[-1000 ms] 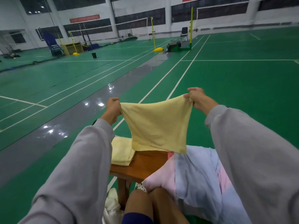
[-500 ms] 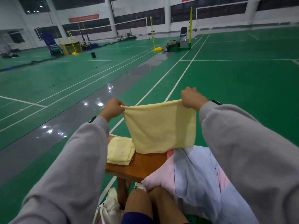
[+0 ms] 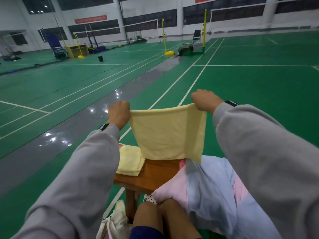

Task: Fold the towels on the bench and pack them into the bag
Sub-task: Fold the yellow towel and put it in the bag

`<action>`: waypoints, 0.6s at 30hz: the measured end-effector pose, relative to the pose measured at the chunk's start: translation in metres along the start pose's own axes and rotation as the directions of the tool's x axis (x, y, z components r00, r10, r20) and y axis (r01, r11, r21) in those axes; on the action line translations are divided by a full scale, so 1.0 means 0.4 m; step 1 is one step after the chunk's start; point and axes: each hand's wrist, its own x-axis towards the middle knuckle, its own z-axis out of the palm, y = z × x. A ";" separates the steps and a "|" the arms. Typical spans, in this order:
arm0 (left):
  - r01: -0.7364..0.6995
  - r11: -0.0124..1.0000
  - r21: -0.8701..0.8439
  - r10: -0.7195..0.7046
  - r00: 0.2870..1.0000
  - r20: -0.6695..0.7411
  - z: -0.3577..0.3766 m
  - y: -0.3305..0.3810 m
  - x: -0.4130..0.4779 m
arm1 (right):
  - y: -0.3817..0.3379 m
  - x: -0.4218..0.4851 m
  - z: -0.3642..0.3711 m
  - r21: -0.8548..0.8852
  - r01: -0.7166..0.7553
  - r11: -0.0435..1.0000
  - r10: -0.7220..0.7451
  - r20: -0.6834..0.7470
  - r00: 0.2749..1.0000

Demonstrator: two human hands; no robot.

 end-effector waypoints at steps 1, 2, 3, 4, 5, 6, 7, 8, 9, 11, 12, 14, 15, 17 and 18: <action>0.017 1.000 -0.022 -0.017 1.000 -0.017 -0.005 -0.002 0.004 | 0.003 -0.002 0.001 0.001 -0.001 1.000 0.001 0.005 1.000; 0.032 0.998 -0.044 -0.034 0.999 -0.028 -0.004 -0.006 0.009 | 0.007 -0.003 0.002 0.006 -0.003 1.000 0.003 0.008 1.000; 0.047 0.997 -0.069 -0.050 0.998 -0.033 -0.003 -0.008 0.011 | 0.009 -0.006 0.001 0.013 -0.005 1.000 0.005 0.010 1.000; 0.058 0.994 -0.089 -0.062 0.997 -0.038 0.002 -0.011 0.014 | 0.012 -0.009 0.002 0.023 -0.011 1.000 0.011 0.007 1.000; 0.069 0.992 -0.101 -0.073 0.997 -0.038 0.005 -0.013 0.014 | 0.014 -0.012 0.003 0.040 -0.023 0.999 0.023 0.004 1.000; 0.075 0.992 -0.106 -0.080 0.996 -0.039 0.012 -0.016 0.014 | 0.018 -0.014 0.004 0.057 -0.043 0.997 0.043 0.004 0.999; 0.078 0.992 -0.100 -0.082 0.996 -0.037 0.016 -0.018 0.012 | 0.021 -0.017 0.006 0.073 -0.068 0.995 0.068 0.011 0.998; 0.073 0.994 -0.080 -0.076 0.996 -0.037 0.023 -0.022 0.010 | 0.024 -0.019 0.009 0.092 -0.093 0.991 0.091 0.021 0.996; 0.070 0.996 -0.055 -0.072 0.997 -0.032 0.025 -0.024 0.005 | 0.028 -0.020 0.012 0.113 -0.112 0.987 0.109 0.031 0.994; 0.056 0.998 -0.009 -0.056 0.998 -0.025 0.028 -0.023 -0.001 | 0.037 -0.022 0.015 0.156 -0.145 0.977 0.141 0.040 0.989; 0.044 0.999 0.018 -0.044 0.999 -0.025 0.028 -0.019 -0.001 | 0.041 -0.023 0.014 0.174 -0.160 0.972 0.156 0.039 0.987; 0.028 0.998 0.065 -0.027 1.000 -0.016 0.020 -0.006 -0.002 | 0.043 -0.023 0.014 0.194 -0.180 0.964 0.179 0.024 0.984; 0.029 0.997 0.076 -0.028 0.999 -0.016 0.016 0.001 -0.002 | 0.042 -0.022 0.012 0.195 -0.186 0.963 0.187 0.013 0.982; 0.045 0.998 0.047 -0.044 0.999 -0.027 0.005 0.009 -0.002 | 0.037 -0.022 0.011 0.192 -0.191 0.963 0.196 -0.009 0.981; 0.055 0.998 0.021 -0.054 0.998 -0.030 0.003 0.010 0.000 | 0.035 -0.023 0.010 0.192 -0.200 0.961 0.207 -0.016 0.978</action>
